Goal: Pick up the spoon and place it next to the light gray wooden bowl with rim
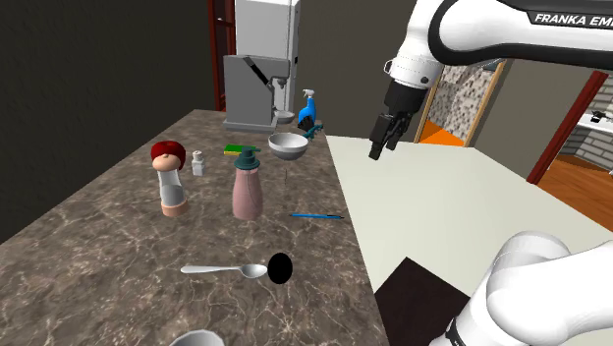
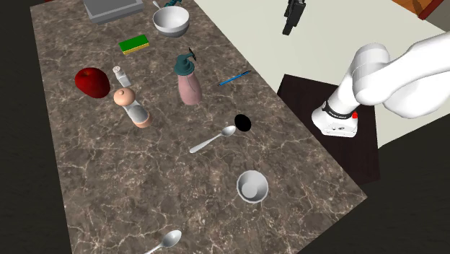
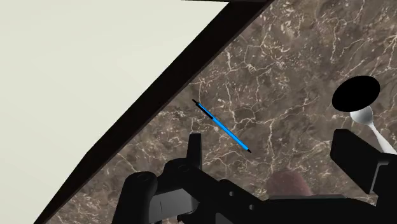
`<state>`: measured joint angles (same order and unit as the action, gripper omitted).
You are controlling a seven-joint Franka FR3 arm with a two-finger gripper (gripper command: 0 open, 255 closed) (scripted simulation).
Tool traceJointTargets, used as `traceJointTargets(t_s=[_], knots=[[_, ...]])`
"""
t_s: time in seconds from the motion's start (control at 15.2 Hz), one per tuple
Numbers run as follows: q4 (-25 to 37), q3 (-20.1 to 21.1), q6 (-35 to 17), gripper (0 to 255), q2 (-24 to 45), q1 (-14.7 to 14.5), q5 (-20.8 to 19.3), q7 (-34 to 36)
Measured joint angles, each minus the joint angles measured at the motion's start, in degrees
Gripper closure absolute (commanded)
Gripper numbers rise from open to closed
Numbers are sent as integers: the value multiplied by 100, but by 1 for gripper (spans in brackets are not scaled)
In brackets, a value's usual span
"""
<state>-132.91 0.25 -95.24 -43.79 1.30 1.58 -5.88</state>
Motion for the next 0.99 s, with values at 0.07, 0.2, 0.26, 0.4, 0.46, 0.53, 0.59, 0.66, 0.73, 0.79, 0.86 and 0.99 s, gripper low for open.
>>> traceJointTargets(t_s=[0.07,0.2,0.26,0.4,0.46,0.53,0.59,0.66,0.73,0.79,0.86,0.99], knots=[[0,0,0,0,0,0,0,0],[-95,56,-202,0,95,-70,70,-5],[-167,117,-353,0,159,-127,130,12],[-290,188,-639,0,293,-232,227,-21],[-320,220,-786,0,395,-284,273,-47],[-366,242,-966,0,516,-331,313,-90],[-399,295,-1165,0,665,-390,369,-98],[-435,372,-1350,0,795,-460,435,-78],[-473,430,-1493,0,877,-525,492,-79],[-492,462,-1665,0,1013,-574,535,-116],[-442,520,-1826,0,1202,-631,583,-122],[-467,603,-2173,0,1488,-734,672,-183]])
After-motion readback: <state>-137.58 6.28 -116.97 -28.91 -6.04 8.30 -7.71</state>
